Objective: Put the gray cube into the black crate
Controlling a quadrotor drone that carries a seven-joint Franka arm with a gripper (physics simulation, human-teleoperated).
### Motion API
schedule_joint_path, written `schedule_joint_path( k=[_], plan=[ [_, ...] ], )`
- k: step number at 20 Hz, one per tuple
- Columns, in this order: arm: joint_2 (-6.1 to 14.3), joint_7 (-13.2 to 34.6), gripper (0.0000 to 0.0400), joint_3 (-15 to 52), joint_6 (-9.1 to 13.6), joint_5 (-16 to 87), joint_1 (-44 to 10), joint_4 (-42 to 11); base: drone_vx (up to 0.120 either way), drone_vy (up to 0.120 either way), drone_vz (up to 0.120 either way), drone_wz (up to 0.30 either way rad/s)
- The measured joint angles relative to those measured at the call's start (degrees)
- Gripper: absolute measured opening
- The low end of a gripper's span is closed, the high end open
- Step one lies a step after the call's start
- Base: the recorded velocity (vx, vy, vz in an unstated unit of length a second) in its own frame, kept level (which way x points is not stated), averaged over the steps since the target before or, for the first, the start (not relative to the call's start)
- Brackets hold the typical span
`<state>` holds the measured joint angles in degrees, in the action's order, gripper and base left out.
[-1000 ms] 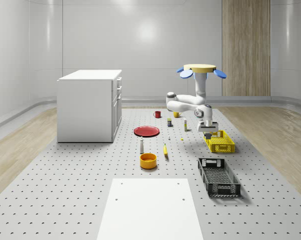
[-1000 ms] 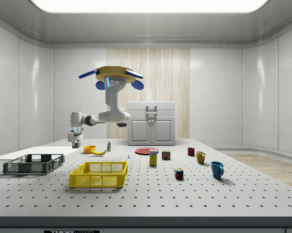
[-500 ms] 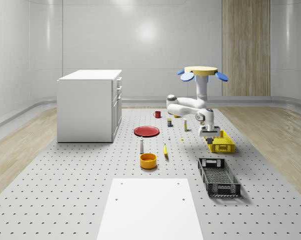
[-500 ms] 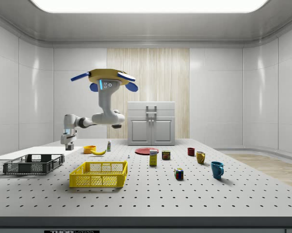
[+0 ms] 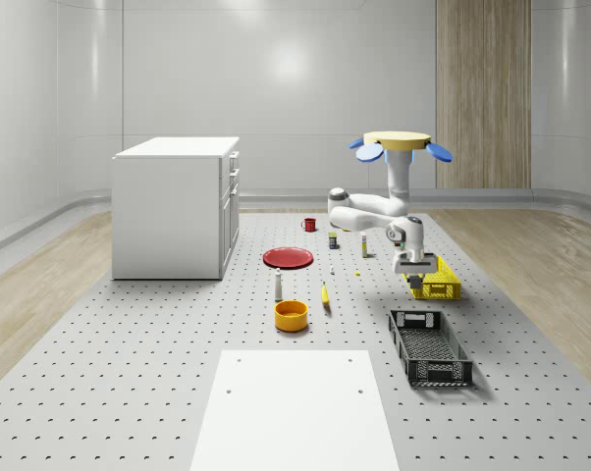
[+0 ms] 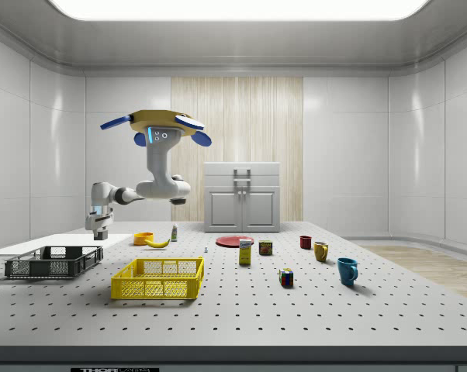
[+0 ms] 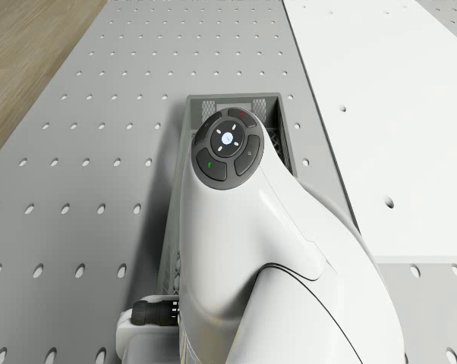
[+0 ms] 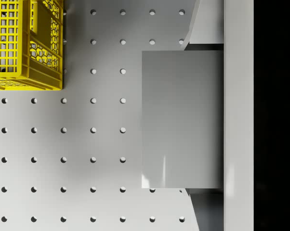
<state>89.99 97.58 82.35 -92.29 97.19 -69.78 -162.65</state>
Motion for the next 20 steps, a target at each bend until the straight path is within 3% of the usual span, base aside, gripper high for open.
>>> schedule_joint_path(
  k=[13, 20],
  plan=[
    [0.51, 0.05, 0.0250, 0.05, -0.48, -0.20, -0.07, 0.01, 0.120, -0.015, 0.000, 0.000],
    [0.73, 0.07, 0.0250, 0.07, -0.68, -0.29, -0.10, 0.02, 0.120, 0.000, -0.114, 0.000]
  ],
)
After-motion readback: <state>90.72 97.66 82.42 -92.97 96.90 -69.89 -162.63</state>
